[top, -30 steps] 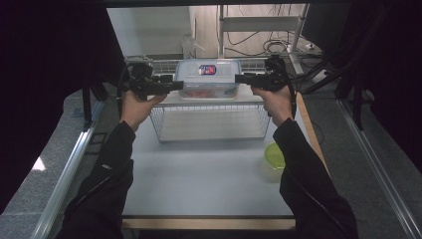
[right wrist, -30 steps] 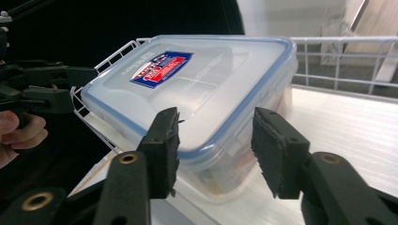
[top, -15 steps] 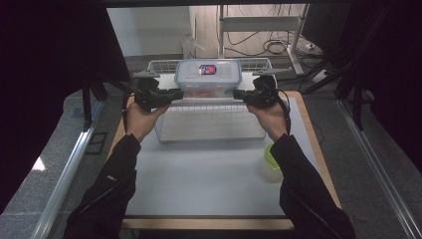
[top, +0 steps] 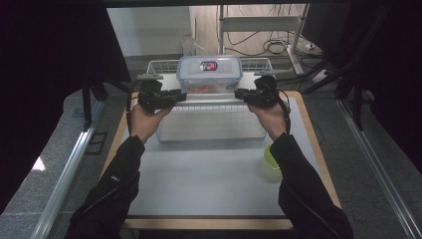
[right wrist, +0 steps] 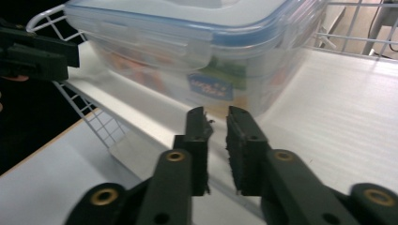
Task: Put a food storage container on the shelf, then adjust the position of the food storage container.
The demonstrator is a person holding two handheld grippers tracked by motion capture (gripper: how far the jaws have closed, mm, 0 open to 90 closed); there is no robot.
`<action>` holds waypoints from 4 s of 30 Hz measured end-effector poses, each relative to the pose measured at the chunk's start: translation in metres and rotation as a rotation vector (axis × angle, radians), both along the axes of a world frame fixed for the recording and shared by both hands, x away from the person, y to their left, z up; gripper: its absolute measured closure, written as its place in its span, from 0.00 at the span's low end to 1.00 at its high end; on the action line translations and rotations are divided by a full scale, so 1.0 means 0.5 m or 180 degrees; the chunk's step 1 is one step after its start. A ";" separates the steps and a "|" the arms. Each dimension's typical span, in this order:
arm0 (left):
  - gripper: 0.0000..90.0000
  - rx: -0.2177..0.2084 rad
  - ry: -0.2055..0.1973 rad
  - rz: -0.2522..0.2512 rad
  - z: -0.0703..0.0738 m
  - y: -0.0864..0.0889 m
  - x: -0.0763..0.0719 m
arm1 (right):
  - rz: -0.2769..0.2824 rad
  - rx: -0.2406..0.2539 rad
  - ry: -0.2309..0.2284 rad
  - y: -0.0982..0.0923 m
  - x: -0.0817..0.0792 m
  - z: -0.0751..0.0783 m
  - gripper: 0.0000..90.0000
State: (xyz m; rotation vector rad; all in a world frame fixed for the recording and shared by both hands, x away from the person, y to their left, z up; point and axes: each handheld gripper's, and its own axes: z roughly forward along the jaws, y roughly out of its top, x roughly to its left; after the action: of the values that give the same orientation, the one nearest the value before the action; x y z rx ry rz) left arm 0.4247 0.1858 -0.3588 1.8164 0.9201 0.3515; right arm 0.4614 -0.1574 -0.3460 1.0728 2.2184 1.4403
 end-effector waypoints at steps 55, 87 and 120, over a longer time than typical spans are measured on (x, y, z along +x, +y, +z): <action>0.01 0.0489 -0.0102 -0.0231 -0.280 0.005 -0.321 | 0.0579 -0.0462 -0.0013 -0.043 -0.294 -0.239 0.04; 0.01 0.0667 -0.0075 -0.0203 -0.315 0.009 -0.325 | -0.0154 -0.0767 -0.0009 -0.157 -0.275 -0.220 0.81; 0.01 0.0632 0.0010 -0.0176 -0.319 0.014 -0.320 | -0.1121 -0.0802 0.0547 -0.362 -0.205 -0.278 1.00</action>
State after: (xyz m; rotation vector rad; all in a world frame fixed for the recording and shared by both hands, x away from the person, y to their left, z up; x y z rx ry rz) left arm 0.2648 0.1929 -0.5184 2.0199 0.8599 0.4175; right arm 0.3590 -0.3385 -0.4848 1.4502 2.1105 0.9280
